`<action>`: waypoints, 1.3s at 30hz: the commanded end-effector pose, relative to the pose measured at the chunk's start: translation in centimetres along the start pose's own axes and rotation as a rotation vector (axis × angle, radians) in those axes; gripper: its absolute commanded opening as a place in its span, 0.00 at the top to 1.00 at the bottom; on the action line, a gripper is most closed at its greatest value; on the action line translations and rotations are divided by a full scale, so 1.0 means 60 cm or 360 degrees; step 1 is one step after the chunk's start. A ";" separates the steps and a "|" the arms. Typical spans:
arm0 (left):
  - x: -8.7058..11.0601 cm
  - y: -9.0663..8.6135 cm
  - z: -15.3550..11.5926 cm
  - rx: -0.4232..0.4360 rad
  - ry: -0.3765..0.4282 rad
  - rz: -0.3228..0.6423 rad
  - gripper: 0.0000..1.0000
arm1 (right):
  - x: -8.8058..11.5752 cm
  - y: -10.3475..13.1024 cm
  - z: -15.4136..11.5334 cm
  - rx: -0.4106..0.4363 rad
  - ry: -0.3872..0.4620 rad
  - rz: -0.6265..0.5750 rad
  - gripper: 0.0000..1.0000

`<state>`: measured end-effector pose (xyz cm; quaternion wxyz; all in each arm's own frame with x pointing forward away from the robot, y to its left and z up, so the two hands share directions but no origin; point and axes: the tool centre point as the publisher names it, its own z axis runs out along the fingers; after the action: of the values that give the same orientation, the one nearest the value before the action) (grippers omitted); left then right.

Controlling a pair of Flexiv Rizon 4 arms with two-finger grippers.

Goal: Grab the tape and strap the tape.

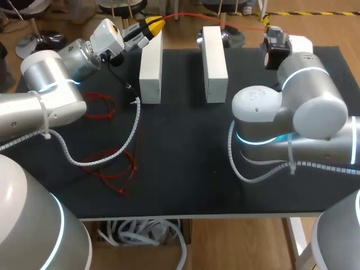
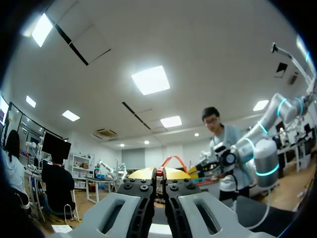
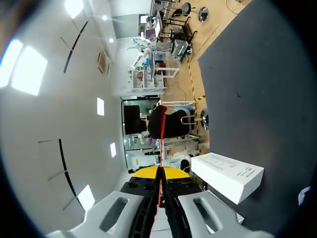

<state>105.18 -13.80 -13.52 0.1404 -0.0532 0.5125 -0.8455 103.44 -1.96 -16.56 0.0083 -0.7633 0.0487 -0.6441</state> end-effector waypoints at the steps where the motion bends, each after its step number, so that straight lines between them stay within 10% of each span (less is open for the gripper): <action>1: 0.000 0.002 0.000 0.0005 -0.0001 0.0003 1.00 | 0.001 -0.002 -0.003 -0.0012 -0.0026 -0.0028 1.00; 10: 0.000 0.002 0.000 0.0005 -0.0001 0.0003 1.00 | 0.001 -0.019 -0.003 -0.0194 -0.0028 -0.0386 1.00; 19: 0.000 0.002 0.000 0.0005 -0.0001 0.0003 1.00 | 0.019 -0.035 -0.021 -0.0257 0.0334 -0.0809 1.00; 39: 0.000 0.002 0.000 0.0005 -0.0001 0.0003 1.00 | 0.019 -0.035 -0.021 -0.0257 0.0334 -0.0809 1.00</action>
<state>105.18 -13.80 -13.52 0.1404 -0.0532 0.5125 -0.8455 102.51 -0.01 -15.27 -0.2185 -0.6765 -0.0926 -0.6972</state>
